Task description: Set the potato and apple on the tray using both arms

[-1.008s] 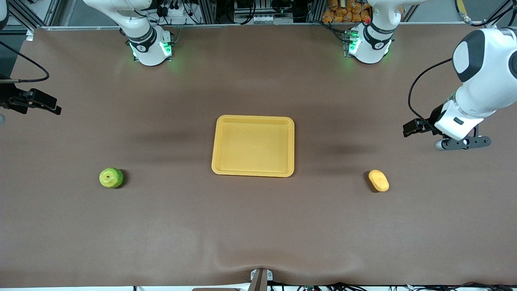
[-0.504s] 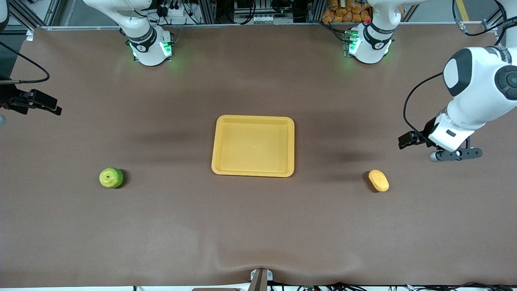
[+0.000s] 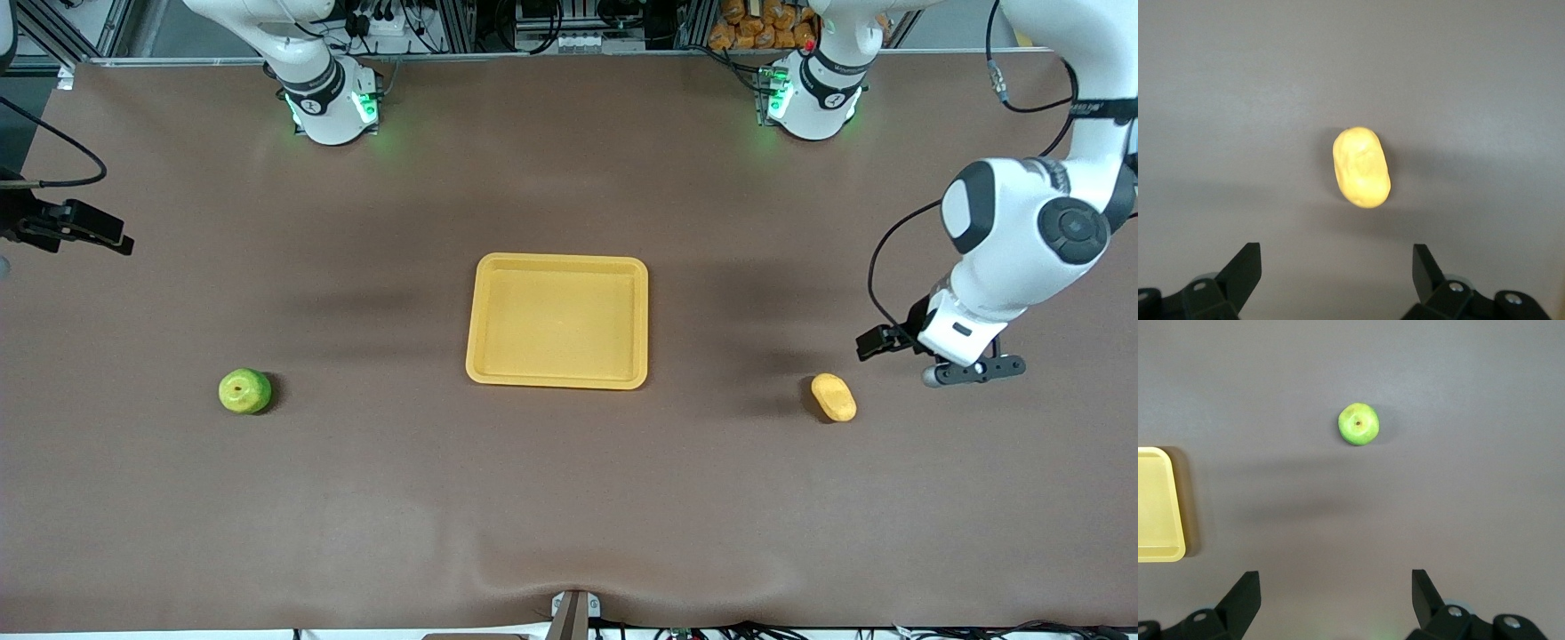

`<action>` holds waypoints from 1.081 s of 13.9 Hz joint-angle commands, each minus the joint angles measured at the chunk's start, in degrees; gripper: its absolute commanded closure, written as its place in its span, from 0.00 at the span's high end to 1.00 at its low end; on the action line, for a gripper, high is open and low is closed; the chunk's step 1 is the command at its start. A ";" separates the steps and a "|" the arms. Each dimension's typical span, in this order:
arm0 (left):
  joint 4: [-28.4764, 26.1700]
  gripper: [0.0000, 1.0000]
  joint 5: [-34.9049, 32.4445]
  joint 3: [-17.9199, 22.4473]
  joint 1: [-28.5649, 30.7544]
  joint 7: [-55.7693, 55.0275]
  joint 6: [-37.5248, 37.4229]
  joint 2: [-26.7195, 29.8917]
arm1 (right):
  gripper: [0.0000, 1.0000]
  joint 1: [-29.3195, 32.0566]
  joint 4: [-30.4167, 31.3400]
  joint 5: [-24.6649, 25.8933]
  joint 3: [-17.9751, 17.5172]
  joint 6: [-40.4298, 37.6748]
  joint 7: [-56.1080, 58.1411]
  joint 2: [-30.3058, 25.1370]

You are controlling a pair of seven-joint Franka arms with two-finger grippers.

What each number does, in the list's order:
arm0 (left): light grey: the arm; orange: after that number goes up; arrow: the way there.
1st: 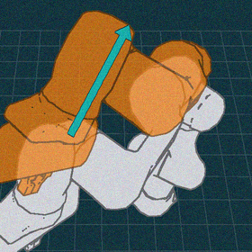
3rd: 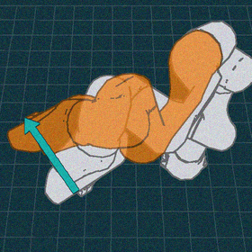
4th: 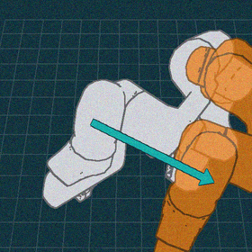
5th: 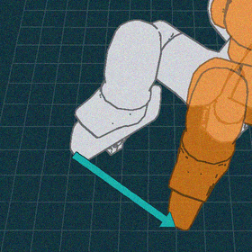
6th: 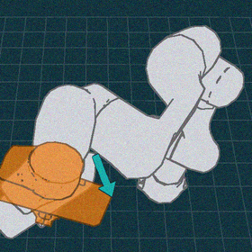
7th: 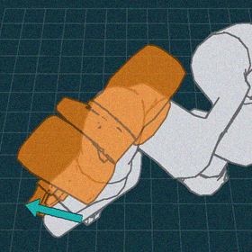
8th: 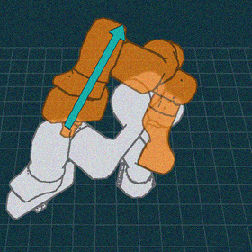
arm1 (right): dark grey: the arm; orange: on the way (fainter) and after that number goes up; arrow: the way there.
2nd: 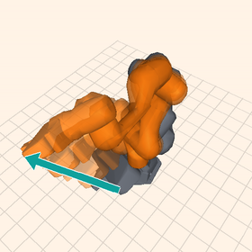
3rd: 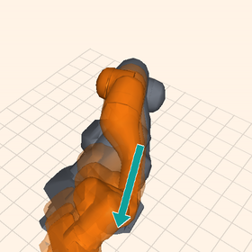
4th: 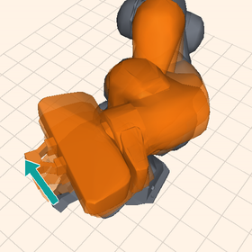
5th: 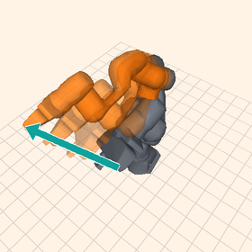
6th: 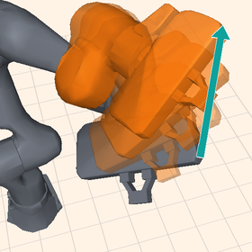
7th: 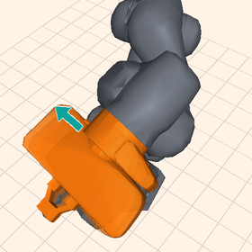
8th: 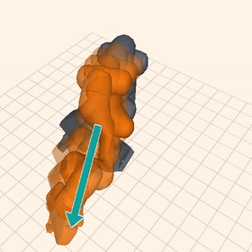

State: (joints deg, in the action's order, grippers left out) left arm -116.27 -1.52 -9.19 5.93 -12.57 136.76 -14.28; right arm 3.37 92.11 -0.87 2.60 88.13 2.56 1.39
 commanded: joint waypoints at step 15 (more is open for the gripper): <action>1.75 1.00 -1.03 0.49 0.48 -3.07 13.26 -11.82 | 1.00 0.23 0.26 1.22 -1.02 19.61 7.51 21.98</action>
State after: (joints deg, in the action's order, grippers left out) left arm -116.02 -1.52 -8.77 6.01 -13.69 148.59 -24.66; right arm 3.43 93.06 -0.77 2.08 104.95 5.68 20.23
